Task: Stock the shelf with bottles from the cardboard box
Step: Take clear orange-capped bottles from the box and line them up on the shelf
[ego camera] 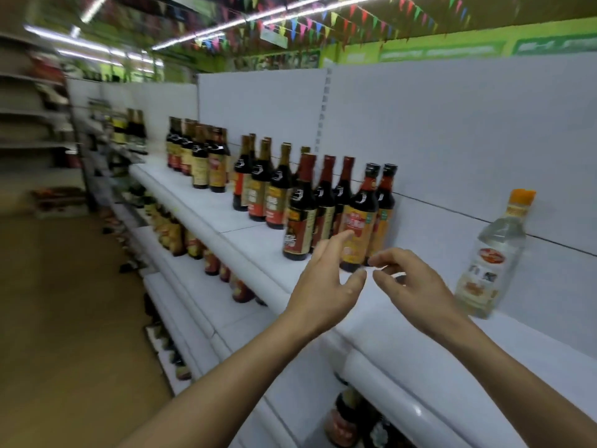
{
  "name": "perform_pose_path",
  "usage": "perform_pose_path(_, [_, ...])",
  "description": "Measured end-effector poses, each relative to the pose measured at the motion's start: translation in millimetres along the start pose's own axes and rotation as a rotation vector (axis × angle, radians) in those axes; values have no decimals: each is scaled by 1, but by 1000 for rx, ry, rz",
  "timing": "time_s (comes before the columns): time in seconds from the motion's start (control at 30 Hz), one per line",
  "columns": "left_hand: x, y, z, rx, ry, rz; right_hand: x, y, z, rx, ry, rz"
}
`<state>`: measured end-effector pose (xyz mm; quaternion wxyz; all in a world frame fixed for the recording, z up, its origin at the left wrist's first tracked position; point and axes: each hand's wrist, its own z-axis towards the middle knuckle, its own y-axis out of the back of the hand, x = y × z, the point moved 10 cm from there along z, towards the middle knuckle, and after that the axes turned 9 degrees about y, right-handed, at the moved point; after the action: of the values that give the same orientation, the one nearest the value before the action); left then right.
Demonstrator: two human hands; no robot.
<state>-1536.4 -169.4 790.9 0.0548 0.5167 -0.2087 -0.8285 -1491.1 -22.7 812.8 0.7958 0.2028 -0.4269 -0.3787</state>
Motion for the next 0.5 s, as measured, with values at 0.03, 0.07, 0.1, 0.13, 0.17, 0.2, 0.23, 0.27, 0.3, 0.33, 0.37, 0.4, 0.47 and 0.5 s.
perform_pose_path(0.03, [9,20,-9,-24,17,9,15,-14,0,30,26,22])
perform_pose_path(0.07, [18,39,-19,-47,37,21,31,-30,-1,64,51,38])
perform_pose_path(0.1, [28,58,-29,-69,56,32,47,-46,-3,98,80,45])
perform_pose_path(0.13, [39,79,-41,-87,79,45,65,-66,-5,129,109,50])
perform_pose_path(0.17, [50,94,-52,-102,102,53,79,-82,-8,155,136,49])
perform_pose_path(0.2, [59,109,-62,-114,127,62,93,-98,-10,180,161,49])
perform_pose_path(0.23, [70,125,-74,-130,152,71,108,-117,-13,206,185,56])
perform_pose_path(0.27, [80,142,-85,-146,175,75,122,-135,-15,229,204,66])
perform_pose_path(0.3, [90,157,-96,-159,191,82,135,-153,-18,244,215,83])
perform_pose_path(0.33, [97,169,-105,-173,206,93,145,-167,-21,256,223,105])
perform_pose_path(0.37, [109,187,-119,-195,229,108,158,-188,-25,275,232,138])
perform_pose_path(0.4, [119,201,-131,-217,251,117,169,-205,-28,294,241,166])
perform_pose_path(0.47, [139,232,-156,-270,295,138,192,-241,-36,339,261,217])
perform_pose_path(0.5, [150,246,-168,-297,319,142,203,-258,-39,360,268,241])
